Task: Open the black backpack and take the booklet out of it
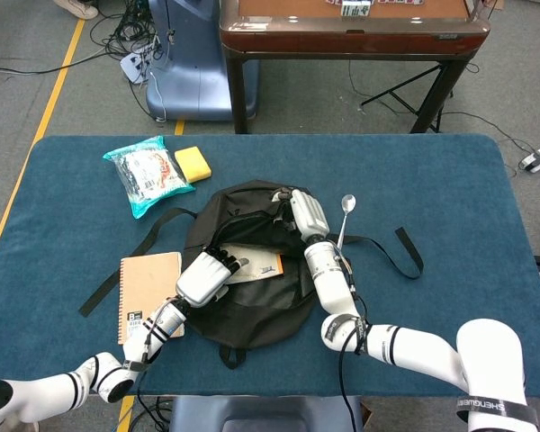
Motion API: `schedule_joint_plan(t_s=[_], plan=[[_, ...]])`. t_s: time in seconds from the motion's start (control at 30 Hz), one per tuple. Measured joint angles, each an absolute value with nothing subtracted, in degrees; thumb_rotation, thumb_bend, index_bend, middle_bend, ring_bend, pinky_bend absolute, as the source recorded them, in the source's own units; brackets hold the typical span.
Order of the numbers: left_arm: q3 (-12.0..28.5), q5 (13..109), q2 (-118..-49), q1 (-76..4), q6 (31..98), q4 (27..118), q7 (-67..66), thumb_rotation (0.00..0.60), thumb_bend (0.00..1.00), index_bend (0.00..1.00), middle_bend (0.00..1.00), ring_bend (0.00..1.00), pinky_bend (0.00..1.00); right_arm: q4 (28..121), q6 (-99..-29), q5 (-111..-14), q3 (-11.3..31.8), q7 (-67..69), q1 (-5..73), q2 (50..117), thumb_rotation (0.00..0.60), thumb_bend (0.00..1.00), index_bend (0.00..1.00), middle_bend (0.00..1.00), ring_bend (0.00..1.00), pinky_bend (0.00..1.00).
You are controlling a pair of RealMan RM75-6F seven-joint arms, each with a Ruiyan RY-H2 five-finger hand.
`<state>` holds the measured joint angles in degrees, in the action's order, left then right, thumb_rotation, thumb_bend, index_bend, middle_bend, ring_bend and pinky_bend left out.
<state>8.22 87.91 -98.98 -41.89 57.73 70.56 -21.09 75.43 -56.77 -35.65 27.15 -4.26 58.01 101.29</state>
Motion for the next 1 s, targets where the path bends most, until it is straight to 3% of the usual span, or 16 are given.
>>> schedule_joint_plan(t_s=[0.63, 0.83, 1.0], plan=[[9.39, 79.15, -104.82, -43.65, 55.29, 66.79, -31.49, 0.600, 0.27, 0.23, 0.35, 0.30, 0.42, 75.62, -55.07, -35.89, 28.91, -4.44, 56.46, 101.40, 0.600, 0.81, 0.70, 0.32, 0.19, 0.30], [10.32, 77.20, -106.97, -44.40, 55.40, 63.91, -32.40, 0.600, 0.27, 0.29, 0.35, 0.31, 0.42, 75.68, -54.51, -35.82, 29.04, -4.31, 56.00, 101.34, 0.600, 0.81, 0.70, 0.32, 0.19, 0.30], [10.78, 77.26, -108.74, -44.84, 56.83, 60.96, -31.34, 0.600, 0.27, 0.36, 0.41, 0.36, 0.42, 75.58, -54.04, -35.86, 29.23, -4.18, 55.81, 101.30, 0.600, 0.81, 0.70, 0.32, 0.19, 0.30]])
